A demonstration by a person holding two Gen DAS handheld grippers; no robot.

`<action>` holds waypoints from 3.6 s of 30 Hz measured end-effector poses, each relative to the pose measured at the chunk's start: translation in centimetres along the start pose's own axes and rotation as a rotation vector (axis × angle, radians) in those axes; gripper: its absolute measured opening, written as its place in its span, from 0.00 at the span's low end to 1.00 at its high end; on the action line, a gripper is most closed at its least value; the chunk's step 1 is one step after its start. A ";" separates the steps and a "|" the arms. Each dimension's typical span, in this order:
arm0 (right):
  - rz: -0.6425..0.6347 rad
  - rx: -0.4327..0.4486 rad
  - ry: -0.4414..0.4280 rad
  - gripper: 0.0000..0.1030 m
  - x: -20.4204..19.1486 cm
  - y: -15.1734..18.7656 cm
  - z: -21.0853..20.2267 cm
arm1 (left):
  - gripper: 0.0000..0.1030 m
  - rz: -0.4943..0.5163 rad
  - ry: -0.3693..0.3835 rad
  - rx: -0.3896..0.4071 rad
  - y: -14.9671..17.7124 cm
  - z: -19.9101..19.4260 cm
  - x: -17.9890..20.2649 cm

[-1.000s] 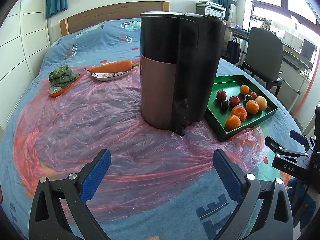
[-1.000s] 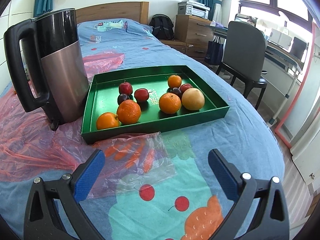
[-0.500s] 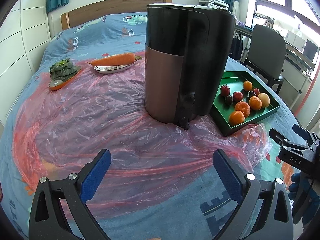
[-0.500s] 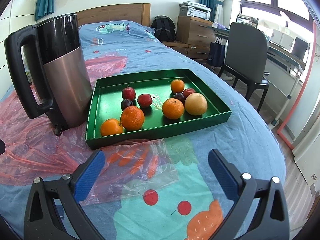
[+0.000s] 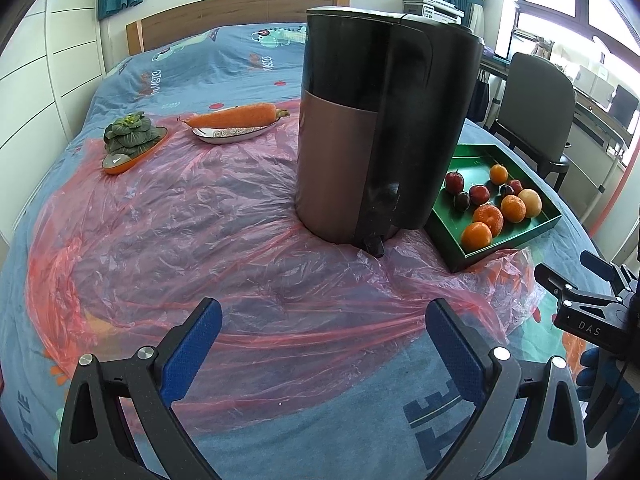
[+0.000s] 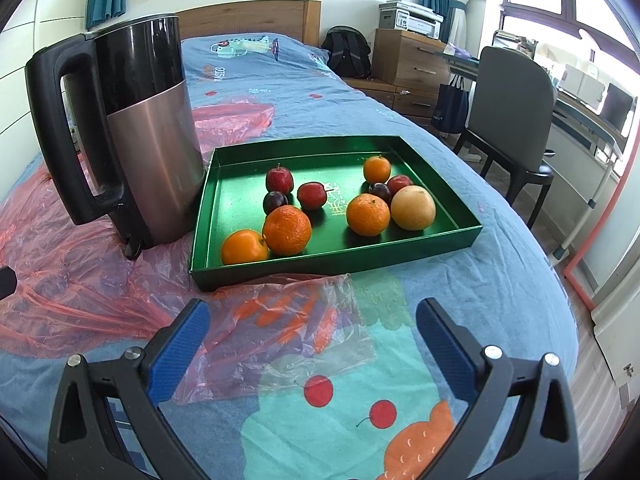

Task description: Organize fruits

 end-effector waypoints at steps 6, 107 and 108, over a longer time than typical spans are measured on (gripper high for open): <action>-0.005 -0.005 -0.002 1.00 -0.3 0.0 0.1 | 0.97 -0.001 0.004 0.002 0.0 -0.2 -0.1; -0.069 0.023 -0.066 1.00 -1.7 0.3 -1.1 | 0.97 0.067 0.007 -0.017 2.4 0.2 0.9; -0.068 0.023 -0.065 1.00 -1.7 0.3 -1.1 | 0.97 0.066 0.007 -0.018 2.4 0.2 0.9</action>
Point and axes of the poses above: each gripper's, at about its wrist camera, not at the fingertips, and z roughly the way its jaws point, x to its right, y to its underside, the point moved 6 cm from there along z, roughly the way its jaws point, and after that the axes turned 2 degrees about x, right-handed, at the moved point
